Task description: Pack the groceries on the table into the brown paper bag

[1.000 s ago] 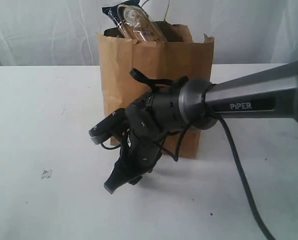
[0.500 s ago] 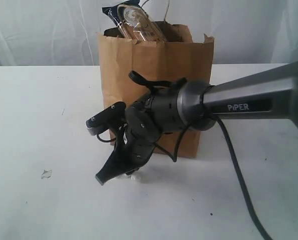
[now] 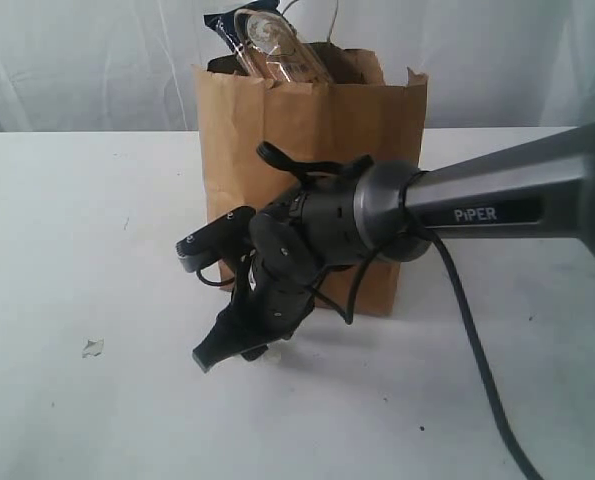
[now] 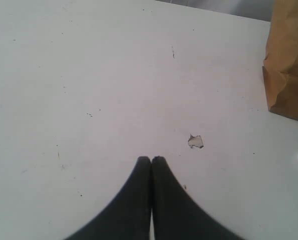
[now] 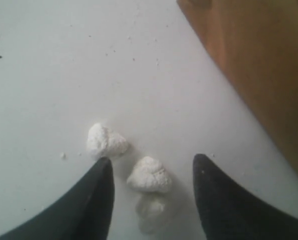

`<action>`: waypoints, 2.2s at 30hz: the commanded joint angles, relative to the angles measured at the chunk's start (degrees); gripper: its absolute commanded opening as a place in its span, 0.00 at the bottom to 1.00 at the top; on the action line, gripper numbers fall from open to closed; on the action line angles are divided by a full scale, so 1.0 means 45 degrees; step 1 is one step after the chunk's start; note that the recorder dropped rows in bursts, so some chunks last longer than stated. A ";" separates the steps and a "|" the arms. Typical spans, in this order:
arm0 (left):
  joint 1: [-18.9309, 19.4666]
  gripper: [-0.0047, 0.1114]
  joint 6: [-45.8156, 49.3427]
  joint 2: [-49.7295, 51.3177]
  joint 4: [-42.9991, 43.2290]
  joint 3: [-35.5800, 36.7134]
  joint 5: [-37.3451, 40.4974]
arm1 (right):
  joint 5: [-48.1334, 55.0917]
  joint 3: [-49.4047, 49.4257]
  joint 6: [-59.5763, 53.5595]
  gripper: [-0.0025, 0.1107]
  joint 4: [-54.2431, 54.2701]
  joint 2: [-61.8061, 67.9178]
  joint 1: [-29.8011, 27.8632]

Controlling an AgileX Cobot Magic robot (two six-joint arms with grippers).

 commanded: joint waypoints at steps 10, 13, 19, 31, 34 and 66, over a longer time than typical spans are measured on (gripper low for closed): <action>-0.0004 0.04 0.0001 -0.0058 -0.0087 0.0034 -0.0068 | 0.0314 -0.0009 0.0794 0.26 -0.0012 0.0213 -0.0011; -0.0004 0.04 0.0001 -0.0058 -0.0087 0.0034 -0.0068 | 0.0342 -0.0009 0.0916 0.15 -0.0012 -0.0145 -0.0011; -0.0004 0.04 0.0001 -0.0058 -0.0087 0.0034 -0.0068 | 0.0914 -0.0009 0.0916 0.09 0.0405 -0.1339 -0.0011; -0.0004 0.04 0.0001 -0.0058 -0.0087 0.0034 -0.0068 | 0.6615 -0.0293 -0.2346 0.09 0.7259 -0.5446 -0.0011; -0.0004 0.04 0.0001 -0.0058 -0.0087 0.0034 -0.0068 | 0.6451 -0.1918 -0.1803 0.09 0.7159 -0.6666 -0.0729; -0.0004 0.04 0.0001 -0.0058 -0.0087 0.0034 -0.0068 | 0.0661 -0.4991 -0.0405 0.30 0.2482 -0.3423 -0.4216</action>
